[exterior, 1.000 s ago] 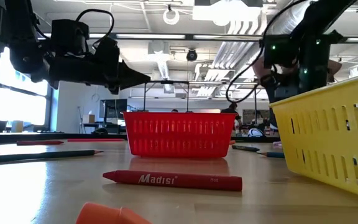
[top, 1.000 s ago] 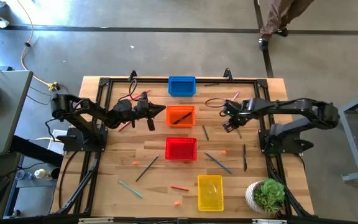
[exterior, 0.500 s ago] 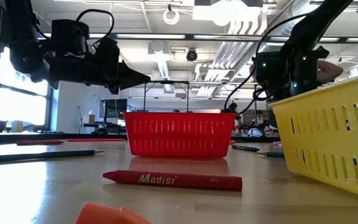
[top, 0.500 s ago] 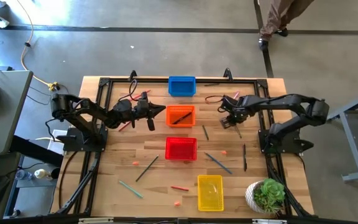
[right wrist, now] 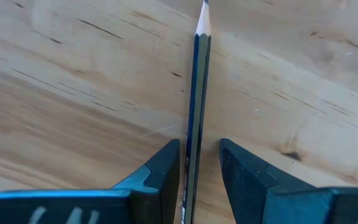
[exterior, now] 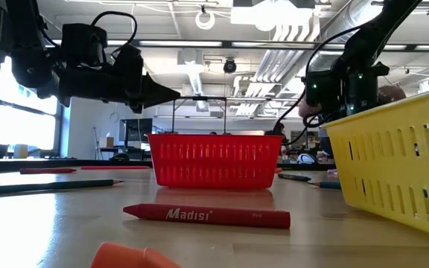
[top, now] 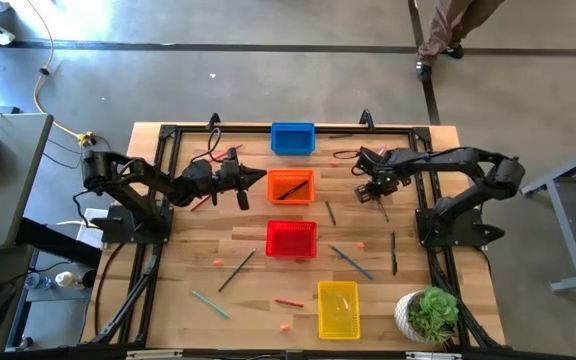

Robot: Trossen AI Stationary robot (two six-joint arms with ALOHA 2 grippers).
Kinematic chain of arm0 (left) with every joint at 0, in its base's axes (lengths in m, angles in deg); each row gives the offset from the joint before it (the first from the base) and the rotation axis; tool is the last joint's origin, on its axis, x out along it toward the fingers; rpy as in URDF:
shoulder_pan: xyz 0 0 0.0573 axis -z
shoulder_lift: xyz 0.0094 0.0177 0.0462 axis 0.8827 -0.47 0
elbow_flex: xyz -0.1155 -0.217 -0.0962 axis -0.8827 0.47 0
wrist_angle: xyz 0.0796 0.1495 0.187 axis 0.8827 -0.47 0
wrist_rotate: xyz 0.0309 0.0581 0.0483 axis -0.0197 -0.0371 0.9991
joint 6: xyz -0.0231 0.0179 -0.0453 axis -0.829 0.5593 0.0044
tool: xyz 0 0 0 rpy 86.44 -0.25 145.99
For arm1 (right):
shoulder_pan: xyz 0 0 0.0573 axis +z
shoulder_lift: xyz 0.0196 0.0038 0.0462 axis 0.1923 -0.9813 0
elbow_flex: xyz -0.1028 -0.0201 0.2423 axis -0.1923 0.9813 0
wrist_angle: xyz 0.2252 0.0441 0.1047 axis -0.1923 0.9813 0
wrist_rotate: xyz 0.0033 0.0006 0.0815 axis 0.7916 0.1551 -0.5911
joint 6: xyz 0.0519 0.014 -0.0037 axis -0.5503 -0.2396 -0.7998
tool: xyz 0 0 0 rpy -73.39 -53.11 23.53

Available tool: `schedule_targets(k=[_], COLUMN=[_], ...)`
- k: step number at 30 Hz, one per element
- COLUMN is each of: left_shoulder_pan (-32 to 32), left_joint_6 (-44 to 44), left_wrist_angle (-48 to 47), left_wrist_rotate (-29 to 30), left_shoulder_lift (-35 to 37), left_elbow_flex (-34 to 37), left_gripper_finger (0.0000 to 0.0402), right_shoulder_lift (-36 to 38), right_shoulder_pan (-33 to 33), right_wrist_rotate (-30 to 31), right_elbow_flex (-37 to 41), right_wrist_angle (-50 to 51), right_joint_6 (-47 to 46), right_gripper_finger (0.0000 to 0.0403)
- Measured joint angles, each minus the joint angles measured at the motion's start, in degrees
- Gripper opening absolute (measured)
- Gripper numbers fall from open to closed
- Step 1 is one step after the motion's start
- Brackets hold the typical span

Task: Sort crayons/erasers/pens/pencils in bins
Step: Put the black pencil into the blue bin

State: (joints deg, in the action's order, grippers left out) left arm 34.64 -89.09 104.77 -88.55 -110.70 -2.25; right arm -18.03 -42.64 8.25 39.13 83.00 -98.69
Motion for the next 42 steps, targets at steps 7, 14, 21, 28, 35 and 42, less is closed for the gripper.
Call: schedule_targets(k=[7, 14, 21, 28, 35, 42], left_shoulder_pan=[0.0, 0.0, 0.0, 0.0, -0.02, -0.02], left_joint_6=[0.0, -0.09, -0.15, -0.57, -0.61, -1.22], left_wrist_angle=[0.0, 0.02, 0.02, 0.04, 0.04, 0.05], left_wrist_rotate=[0.01, 0.01, 0.0, 0.01, 0.7, 3.31], left_shoulder_lift=[0.0, 0.0, 0.0, 0.0, 0.0, 0.0], left_elbow_flex=[0.0, 0.0, 0.0, 0.0, 0.0, 0.01], left_gripper_finger=[0.0, 0.0, 0.0, 0.0, 0.0, 0.0], right_shoulder_lift=[-0.04, -0.11, -0.12, 0.94, 1.46, 1.52], right_shoulder_pan=[0.02, 0.07, 0.09, 1.17, 5.82, 15.31], right_wrist_rotate=[-0.17, -0.46, -0.48, -0.39, -0.15, 1.57], right_elbow_flex=[0.09, 0.11, -0.51, -4.78, -11.08, -20.59], right_wrist_angle=[-0.31, -0.8, -0.05, 2.17, 6.12, 12.52], right_joint_6=[-0.39, 0.86, 2.4, 2.73, -2.76, -13.97], right_gripper_finger=[0.0099, 0.0047, 0.001, 0.0009, 0.0009, 0.0009])
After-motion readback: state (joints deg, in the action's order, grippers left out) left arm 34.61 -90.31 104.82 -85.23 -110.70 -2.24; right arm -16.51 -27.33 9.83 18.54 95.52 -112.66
